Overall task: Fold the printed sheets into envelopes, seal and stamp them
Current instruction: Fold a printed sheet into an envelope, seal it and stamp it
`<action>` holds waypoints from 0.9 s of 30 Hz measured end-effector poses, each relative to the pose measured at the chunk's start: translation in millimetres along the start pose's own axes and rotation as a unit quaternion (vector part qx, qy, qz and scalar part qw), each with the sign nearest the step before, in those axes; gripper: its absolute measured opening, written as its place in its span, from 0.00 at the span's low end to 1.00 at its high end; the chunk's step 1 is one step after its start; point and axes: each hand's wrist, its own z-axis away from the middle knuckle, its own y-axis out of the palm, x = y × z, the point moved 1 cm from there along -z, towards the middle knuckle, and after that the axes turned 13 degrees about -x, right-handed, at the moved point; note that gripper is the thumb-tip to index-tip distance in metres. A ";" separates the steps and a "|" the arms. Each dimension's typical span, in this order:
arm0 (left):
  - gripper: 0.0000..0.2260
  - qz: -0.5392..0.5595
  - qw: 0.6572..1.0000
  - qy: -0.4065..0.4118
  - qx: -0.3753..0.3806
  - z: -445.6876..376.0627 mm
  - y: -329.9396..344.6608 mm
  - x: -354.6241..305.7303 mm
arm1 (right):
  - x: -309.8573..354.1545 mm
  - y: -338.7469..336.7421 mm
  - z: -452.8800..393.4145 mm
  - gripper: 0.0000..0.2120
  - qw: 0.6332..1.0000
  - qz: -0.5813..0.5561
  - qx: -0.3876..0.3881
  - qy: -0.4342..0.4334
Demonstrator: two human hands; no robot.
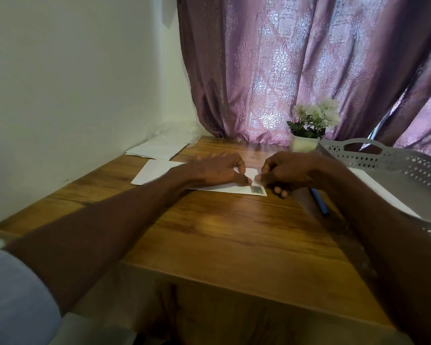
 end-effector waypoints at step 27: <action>0.19 -0.060 0.953 0.029 -0.297 30.2 -29.3 -0.5 | 9.0 16.9 -2.8 0.03 0.907 0.092 -0.393 -0.117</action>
